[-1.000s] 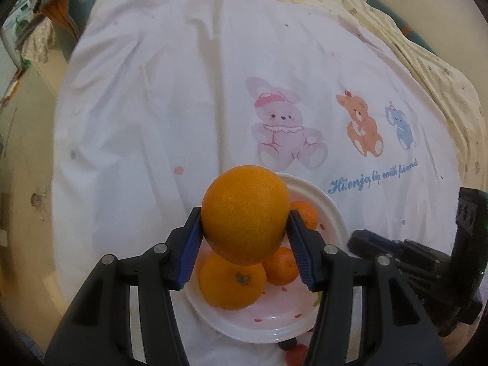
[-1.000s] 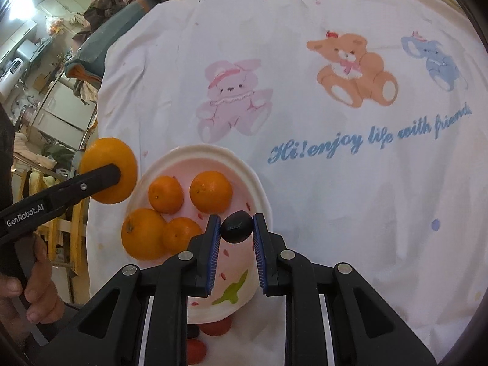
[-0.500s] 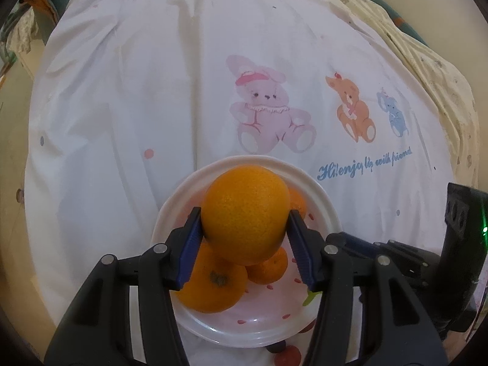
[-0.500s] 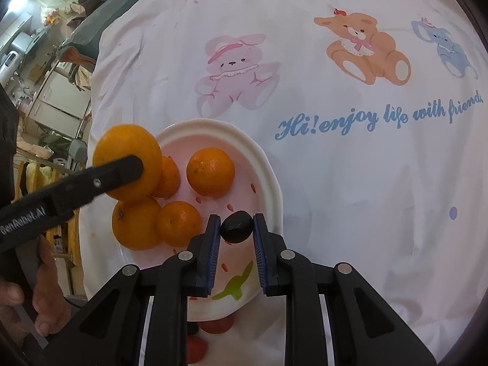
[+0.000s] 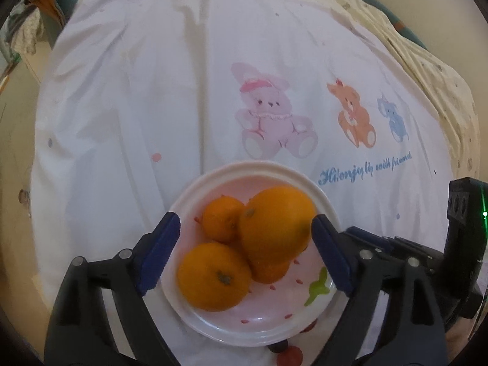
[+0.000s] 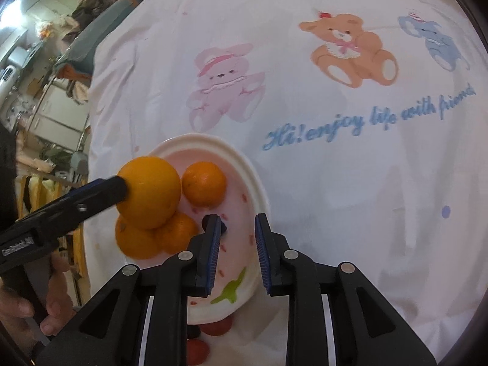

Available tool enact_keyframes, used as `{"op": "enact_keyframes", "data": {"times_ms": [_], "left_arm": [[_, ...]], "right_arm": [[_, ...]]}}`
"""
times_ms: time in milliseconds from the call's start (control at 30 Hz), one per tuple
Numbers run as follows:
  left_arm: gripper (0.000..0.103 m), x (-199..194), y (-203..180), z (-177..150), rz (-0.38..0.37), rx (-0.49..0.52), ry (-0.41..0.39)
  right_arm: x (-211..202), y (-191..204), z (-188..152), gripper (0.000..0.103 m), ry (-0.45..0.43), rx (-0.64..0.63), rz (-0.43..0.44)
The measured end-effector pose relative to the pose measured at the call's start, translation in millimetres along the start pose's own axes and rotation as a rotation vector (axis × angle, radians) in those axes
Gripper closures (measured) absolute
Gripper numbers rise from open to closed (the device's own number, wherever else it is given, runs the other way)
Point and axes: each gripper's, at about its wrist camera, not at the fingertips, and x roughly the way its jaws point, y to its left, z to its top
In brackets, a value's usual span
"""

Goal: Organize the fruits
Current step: 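Lower the orange and plum onto the plate and open both tools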

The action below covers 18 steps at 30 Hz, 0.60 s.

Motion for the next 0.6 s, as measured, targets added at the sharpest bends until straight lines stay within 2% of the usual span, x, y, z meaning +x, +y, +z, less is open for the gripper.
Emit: {"op": "enact_keyframes", "data": {"times_ms": [233,267,333,367,400,600], "left_arm": [[0.017,-5.3,10.2,0.9,0.053,-0.002,-0.025],[0.017,-6.5,10.1,0.8,0.058,0.004,-0.030],[0.017,-10.0,10.4,-0.5,0.066,0.011,-0.043],[0.017,-12.4,10.2,-1.9,0.073,0.012,-0.050],[0.017,-13.9,10.6,-3.0,0.074,0.012,-0.052],[0.017,-34.6,10.7,-12.4,0.091,0.010,-0.076]], "right_arm": [[-8.4,-9.6,2.0,0.076,-0.017,0.013,-0.062],[-8.6,-10.2,1.5,0.073,-0.016,0.018,-0.059],[-9.4,-8.9,0.5,0.058,-0.016,0.016,-0.061],[-10.8,-7.1,-0.3,0.039,-0.022,0.010,-0.062],[-13.0,-5.4,-1.3,0.033,-0.031,0.007,-0.056],[-25.8,-2.6,-8.3,0.033,-0.044,0.025,-0.006]]}}
